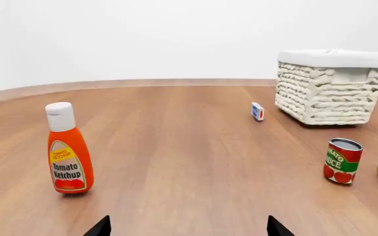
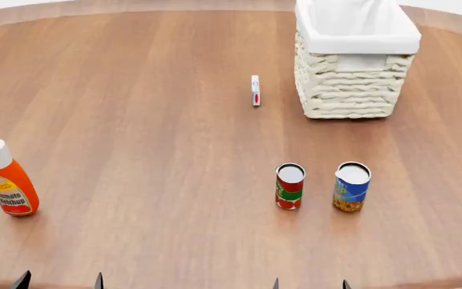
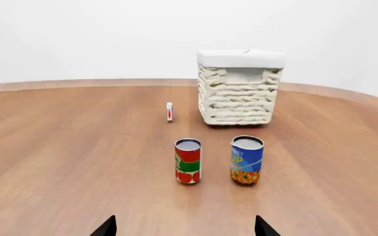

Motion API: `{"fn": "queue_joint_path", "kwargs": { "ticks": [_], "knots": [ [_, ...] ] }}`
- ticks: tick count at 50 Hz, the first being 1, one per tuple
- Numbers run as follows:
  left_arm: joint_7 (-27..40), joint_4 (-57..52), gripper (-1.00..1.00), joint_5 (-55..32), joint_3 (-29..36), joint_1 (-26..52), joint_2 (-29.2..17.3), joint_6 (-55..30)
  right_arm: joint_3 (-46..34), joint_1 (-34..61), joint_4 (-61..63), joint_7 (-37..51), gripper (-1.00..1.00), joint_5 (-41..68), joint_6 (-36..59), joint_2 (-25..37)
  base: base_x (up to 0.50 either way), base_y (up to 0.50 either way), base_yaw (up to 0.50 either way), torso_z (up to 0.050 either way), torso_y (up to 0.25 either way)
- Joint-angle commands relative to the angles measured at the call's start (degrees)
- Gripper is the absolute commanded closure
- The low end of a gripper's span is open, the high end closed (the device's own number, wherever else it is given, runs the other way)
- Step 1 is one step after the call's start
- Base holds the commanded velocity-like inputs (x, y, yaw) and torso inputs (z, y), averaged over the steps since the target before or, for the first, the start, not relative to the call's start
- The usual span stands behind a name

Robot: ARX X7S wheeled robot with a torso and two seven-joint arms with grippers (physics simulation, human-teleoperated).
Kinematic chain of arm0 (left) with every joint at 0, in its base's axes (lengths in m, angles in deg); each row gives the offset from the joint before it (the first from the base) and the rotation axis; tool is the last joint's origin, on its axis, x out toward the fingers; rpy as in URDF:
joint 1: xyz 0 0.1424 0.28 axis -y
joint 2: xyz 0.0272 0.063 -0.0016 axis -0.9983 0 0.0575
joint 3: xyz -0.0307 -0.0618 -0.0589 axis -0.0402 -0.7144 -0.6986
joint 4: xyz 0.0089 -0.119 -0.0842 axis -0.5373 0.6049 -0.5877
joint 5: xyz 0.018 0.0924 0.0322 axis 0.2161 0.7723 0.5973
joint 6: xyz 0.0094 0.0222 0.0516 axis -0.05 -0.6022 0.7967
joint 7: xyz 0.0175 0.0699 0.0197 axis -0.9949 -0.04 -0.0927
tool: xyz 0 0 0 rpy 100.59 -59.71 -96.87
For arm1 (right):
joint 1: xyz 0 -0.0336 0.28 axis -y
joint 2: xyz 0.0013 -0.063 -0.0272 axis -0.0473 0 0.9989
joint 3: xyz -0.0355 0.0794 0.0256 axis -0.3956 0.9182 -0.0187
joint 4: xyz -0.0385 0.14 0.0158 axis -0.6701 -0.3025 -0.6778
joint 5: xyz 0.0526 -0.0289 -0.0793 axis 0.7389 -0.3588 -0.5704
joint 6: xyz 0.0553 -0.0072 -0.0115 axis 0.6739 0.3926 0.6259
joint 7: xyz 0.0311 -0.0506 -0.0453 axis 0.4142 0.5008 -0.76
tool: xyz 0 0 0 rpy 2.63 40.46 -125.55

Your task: Pick up the alphabet soup and the cream cheese box, and put them in the basket.

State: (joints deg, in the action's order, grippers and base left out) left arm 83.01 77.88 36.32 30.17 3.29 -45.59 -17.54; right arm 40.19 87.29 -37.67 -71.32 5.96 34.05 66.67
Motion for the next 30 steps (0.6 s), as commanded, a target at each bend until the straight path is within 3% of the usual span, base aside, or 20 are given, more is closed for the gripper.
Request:
{"fn": "queue_joint_path", "kwargs": {
  "ticks": [1,17,30],
  "knots": [
    [0.63,0.61,-1.0,-0.58,0.64,0.17,-0.57,0.46,-1.51,0.24,-0.9,1.49,-1.0,1.17,-0.7,1.17,0.0,0.0,0.0,0.0,0.0],
    [4.36,-2.31,-1.0,-0.55,5.0,0.22,-3.54,0.88,-3.0,0.31,6.66,4.19,-1.0,4.0,3.35,3.65,0.0,0.0,0.0,0.0,0.0],
    [5.84,-23.4,-1.0,-3.38,4.28,-2.17,-5.2,-3.47,-4.56,-0.9,28.87,6.64,-1.0,1.61,14.45,6.42,0.0,0.0,0.0,0.0,0.0]
  ]
}}
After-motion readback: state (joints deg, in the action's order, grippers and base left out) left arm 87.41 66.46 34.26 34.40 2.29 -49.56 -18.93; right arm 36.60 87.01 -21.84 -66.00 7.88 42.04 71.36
